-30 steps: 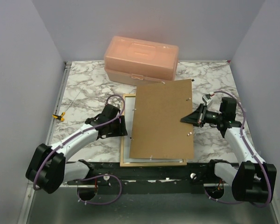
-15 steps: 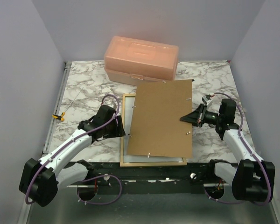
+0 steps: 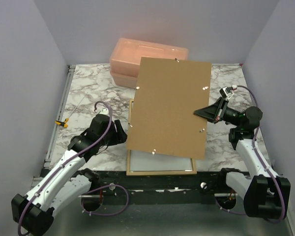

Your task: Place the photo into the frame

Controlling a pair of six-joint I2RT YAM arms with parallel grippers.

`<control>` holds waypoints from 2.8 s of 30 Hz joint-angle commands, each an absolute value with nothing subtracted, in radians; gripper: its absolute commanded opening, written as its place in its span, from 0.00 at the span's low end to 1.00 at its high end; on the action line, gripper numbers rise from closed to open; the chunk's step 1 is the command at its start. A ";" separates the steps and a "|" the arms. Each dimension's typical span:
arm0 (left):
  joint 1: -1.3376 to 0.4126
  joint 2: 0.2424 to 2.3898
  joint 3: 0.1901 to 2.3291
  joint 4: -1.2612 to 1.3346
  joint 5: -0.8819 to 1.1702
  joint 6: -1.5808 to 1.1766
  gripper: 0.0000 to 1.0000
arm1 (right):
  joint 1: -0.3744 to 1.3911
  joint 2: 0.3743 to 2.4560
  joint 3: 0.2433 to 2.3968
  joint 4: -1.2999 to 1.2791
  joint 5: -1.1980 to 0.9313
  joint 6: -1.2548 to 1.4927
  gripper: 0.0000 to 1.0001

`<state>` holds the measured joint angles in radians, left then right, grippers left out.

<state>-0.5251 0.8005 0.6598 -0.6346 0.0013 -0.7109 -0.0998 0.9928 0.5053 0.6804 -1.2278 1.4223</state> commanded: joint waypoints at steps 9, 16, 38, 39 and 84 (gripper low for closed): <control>-0.456 0.705 0.811 -0.643 0.130 -0.701 0.57 | -0.101 1.191 0.515 1.784 -1.224 2.203 0.00; -0.292 0.674 0.962 -0.629 0.275 -0.703 0.69 | -0.100 1.178 0.520 1.781 -1.246 2.207 0.00; -0.158 0.729 0.681 0.146 1.080 -0.993 0.67 | -0.095 0.911 0.721 0.224 -1.277 1.159 0.00; -0.158 0.731 0.676 0.152 1.089 -0.986 0.66 | -0.096 0.910 0.691 0.323 -1.281 1.220 0.01; -0.213 1.053 0.571 0.518 1.109 -1.135 0.00 | -0.088 0.958 0.630 0.019 -1.209 0.873 0.55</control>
